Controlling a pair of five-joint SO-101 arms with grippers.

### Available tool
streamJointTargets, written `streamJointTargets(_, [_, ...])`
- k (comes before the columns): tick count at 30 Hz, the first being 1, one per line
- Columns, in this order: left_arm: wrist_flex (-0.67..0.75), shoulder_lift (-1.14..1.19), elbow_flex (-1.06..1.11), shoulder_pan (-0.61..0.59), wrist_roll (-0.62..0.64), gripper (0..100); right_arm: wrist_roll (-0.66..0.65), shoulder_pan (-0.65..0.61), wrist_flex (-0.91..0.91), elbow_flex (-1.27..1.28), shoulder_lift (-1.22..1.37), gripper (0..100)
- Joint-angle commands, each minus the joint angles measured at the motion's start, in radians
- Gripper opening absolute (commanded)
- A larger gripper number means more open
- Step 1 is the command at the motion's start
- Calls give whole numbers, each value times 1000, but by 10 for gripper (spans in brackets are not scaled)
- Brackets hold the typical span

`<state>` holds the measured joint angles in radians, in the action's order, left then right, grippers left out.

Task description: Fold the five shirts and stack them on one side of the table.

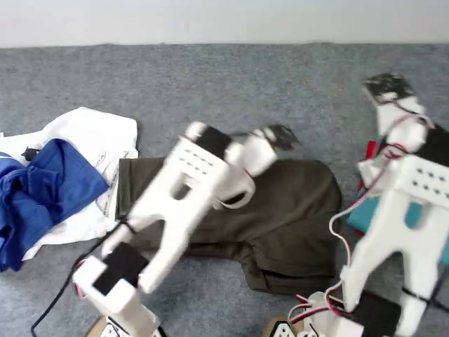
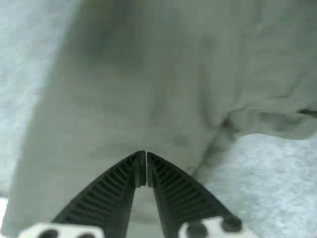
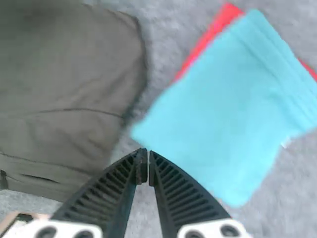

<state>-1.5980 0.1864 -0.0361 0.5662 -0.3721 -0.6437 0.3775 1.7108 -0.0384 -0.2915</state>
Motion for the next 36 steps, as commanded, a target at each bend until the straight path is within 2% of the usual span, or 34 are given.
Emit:
streamJointTargets(1, [6, 34, -36, 110, 11, 36, -60, 122, 31, -57, -108, 14])
streamJointTargets(7, [8, 83, -36, 267, 12, 148, -114, 277, 38, -52, -166, 15])
streamJointTargets(14, [9, 92, -38, 413, 11, 208, -114, 340, 38, -52, -173, 15])
streamJointTargets(20, [58, 129, -41, 423, 9, 233, -112, 340, 38, -52, -173, 15])
streamJointTargets(36, [58, 459, -186, 427, 3, 227, -109, 337, 36, -52, -163, 15])
